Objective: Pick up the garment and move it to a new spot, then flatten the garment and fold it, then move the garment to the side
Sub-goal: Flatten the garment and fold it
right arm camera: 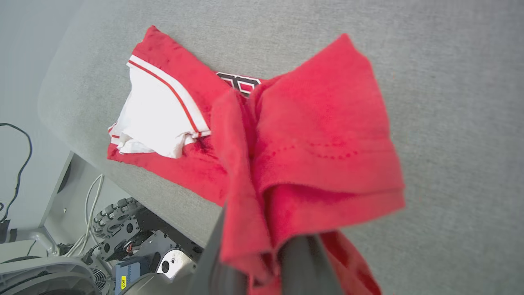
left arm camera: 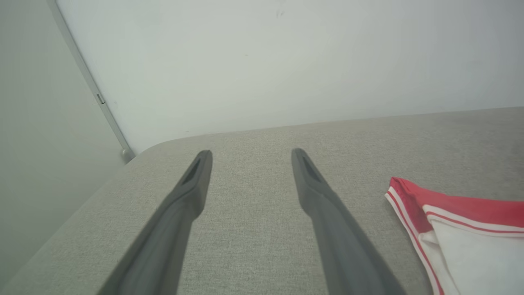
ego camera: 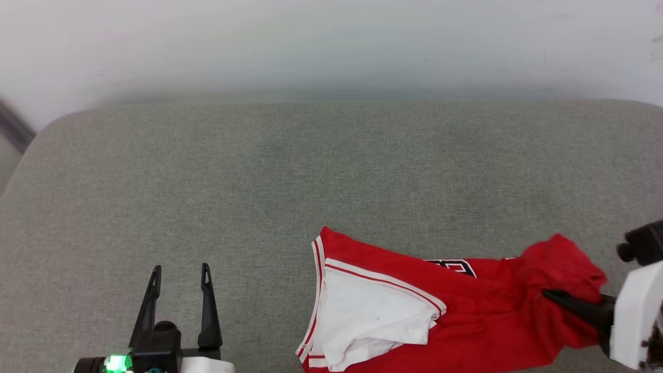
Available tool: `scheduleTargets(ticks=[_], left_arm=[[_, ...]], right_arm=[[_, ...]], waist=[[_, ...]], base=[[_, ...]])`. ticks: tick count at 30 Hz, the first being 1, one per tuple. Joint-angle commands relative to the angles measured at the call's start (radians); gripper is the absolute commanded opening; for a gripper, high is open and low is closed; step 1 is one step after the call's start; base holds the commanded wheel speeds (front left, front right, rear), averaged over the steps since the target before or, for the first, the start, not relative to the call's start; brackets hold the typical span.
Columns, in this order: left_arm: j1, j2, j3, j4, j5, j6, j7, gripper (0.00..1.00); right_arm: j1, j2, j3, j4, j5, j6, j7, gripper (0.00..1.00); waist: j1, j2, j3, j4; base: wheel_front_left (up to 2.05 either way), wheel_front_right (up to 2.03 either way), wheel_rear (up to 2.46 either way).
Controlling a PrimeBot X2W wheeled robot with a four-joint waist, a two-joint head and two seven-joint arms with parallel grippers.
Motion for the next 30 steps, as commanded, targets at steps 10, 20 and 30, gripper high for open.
scheduleTargets(ticks=[10,20,30], left_arm=[[-0.035,-0.023,-0.003,-0.001,0.018,-0.025,-0.005,1.00],[-0.085,-0.039,-0.006,0.001,0.024,-0.038,-0.005,1.00],[-0.115,-0.053,-0.014,0.016,0.025,-0.048,-0.005,1.00]], right_arm=[[-0.169,0.163,0.110,-0.086,-0.136,0.000,0.137,0.00],[-0.369,0.334,0.293,0.063,-0.212,0.000,0.198,0.00],[-0.437,0.444,0.468,0.298,-0.243,0.000,0.163,0.00]], waist=[[0.0000,0.0000,0.048,0.031],[0.0000,0.0000,0.105,0.064],[0.0000,0.0000,0.138,0.086]], base=[[0.00,0.00,0.00],[0.00,0.00,0.00],[0.00,0.00,0.00]])
